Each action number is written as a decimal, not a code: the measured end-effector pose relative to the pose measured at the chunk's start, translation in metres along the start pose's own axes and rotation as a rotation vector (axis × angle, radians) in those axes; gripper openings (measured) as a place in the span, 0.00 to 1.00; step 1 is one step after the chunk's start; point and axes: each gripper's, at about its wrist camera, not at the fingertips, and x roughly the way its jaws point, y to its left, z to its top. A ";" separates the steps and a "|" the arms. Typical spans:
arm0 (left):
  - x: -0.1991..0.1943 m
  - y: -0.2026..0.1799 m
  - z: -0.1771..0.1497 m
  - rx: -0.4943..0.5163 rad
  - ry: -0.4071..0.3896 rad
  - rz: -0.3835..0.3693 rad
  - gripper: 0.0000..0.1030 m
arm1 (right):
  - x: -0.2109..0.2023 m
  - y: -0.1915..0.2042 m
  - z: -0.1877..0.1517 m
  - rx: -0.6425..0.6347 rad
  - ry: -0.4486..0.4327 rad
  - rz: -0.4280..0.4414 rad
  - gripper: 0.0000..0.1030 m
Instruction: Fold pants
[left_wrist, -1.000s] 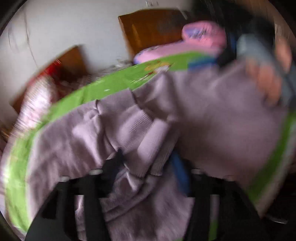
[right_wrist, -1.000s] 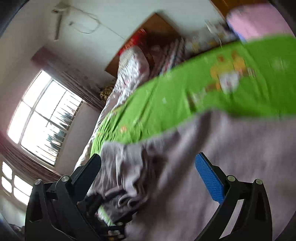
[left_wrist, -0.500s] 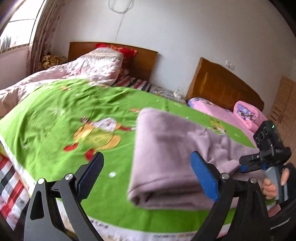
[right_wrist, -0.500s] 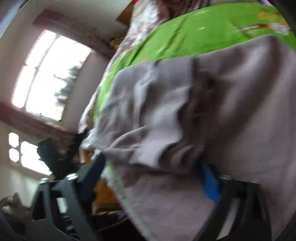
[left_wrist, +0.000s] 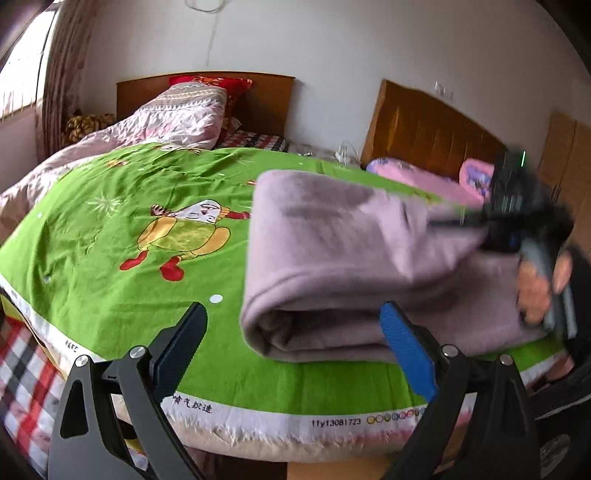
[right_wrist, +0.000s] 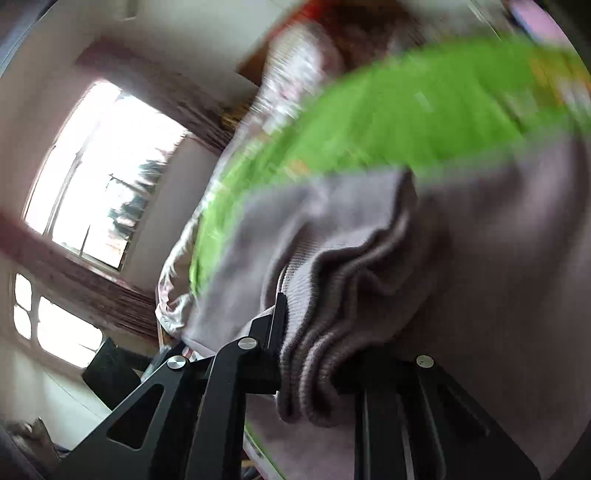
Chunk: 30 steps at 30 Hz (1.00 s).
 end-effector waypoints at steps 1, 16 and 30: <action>0.002 -0.001 0.001 -0.001 0.004 0.008 0.94 | -0.003 0.016 0.009 -0.049 -0.022 0.009 0.17; 0.037 0.042 0.014 -0.153 0.114 0.284 0.97 | -0.078 0.172 0.087 -0.468 -0.284 0.155 0.05; 0.053 0.037 0.005 -0.084 0.142 0.289 0.98 | -0.072 -0.030 -0.041 0.113 -0.067 -0.095 0.18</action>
